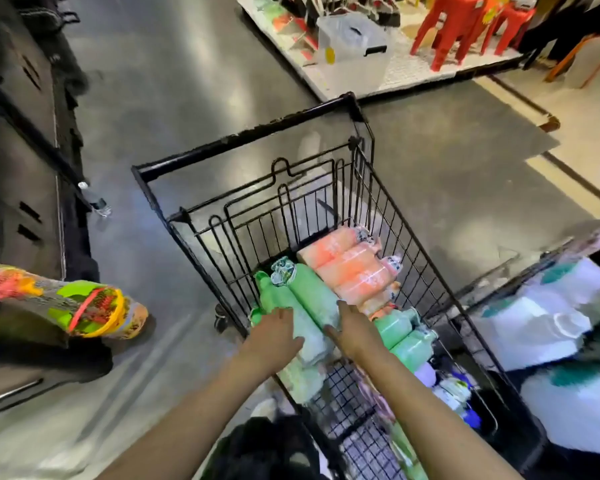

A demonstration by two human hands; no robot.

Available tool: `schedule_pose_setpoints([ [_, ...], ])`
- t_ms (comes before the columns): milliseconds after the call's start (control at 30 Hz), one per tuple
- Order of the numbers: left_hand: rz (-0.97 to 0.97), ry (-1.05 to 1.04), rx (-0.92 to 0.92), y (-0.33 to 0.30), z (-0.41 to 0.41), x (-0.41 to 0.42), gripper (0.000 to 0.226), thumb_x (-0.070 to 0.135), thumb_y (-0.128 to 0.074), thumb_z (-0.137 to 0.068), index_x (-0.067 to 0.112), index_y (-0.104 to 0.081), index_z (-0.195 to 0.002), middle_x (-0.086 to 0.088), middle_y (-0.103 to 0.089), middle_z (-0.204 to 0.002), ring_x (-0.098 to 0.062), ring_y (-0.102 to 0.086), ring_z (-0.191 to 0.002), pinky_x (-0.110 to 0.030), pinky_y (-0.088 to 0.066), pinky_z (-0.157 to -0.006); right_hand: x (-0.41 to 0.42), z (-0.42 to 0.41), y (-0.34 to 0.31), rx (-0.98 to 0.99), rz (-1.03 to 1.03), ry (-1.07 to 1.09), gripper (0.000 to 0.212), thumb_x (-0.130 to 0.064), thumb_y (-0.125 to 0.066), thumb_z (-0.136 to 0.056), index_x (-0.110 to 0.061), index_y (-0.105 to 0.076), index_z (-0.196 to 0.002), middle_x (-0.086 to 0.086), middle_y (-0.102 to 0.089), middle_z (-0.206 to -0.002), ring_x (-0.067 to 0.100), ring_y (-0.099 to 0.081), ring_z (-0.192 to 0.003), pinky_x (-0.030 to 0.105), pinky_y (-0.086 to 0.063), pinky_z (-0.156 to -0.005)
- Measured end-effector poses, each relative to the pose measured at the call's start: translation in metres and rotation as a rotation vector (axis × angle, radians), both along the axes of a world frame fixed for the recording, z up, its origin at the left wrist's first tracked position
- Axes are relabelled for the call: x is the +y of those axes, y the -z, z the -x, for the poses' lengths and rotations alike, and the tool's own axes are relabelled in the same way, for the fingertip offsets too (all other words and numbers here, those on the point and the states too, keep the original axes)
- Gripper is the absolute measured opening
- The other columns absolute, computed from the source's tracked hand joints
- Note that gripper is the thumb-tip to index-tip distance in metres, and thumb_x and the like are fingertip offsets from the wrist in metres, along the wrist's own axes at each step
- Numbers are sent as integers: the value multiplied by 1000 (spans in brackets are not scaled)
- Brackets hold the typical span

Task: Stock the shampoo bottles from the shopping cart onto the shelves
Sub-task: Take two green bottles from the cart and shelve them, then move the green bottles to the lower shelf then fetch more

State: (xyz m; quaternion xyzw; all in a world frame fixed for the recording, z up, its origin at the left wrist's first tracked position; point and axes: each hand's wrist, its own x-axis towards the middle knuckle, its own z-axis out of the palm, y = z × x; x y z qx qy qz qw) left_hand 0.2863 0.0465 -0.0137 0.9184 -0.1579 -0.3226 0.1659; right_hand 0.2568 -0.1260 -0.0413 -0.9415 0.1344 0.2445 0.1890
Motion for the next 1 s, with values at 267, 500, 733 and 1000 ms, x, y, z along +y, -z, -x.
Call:
schedule_pose_setpoints([
  [267, 23, -594, 294, 67, -56, -32, 65, 42, -61, -85, -5, -46, -127, -18, -51, -129, -33, -56, -111, -33, -47, -81, -2, -65, 47, 56, 112, 7, 75, -52, -61, -82, -10, -34, -137, 12, -40, -136, 34, -41, -119, 41, -46, -89],
  [500, 161, -945, 471, 90, -60, -34, 64, 43, -73, -71, -2, -57, -113, -12, -61, -109, -30, -60, -93, -31, -52, -77, 1, -82, 64, 92, 159, 30, 78, -54, -69, -74, -8, -40, -130, 10, -35, -132, 30, -37, -117, 43, -48, -84],
  [733, 152, -1084, 520, 91, -58, -38, 101, 47, -84, -61, -4, -36, -133, -20, -54, -125, -35, -58, -109, -38, -52, -89, -1, -87, 60, 76, 160, 69, 72, -57, -75, -67, -9, -54, -116, 7, -43, -123, 26, -38, -113, 39, -49, -83],
  [1000, 376, -1064, 608, 74, -46, -20, 72, 51, -88, -36, 12, -65, -92, -9, -72, -91, -30, -69, -83, -46, -57, -81, -19, -48, 19, 154, -102, 365, 51, -55, -77, -62, -14, -59, -87, 6, -55, -99, 21, -57, -78, 29, -45, -60],
])
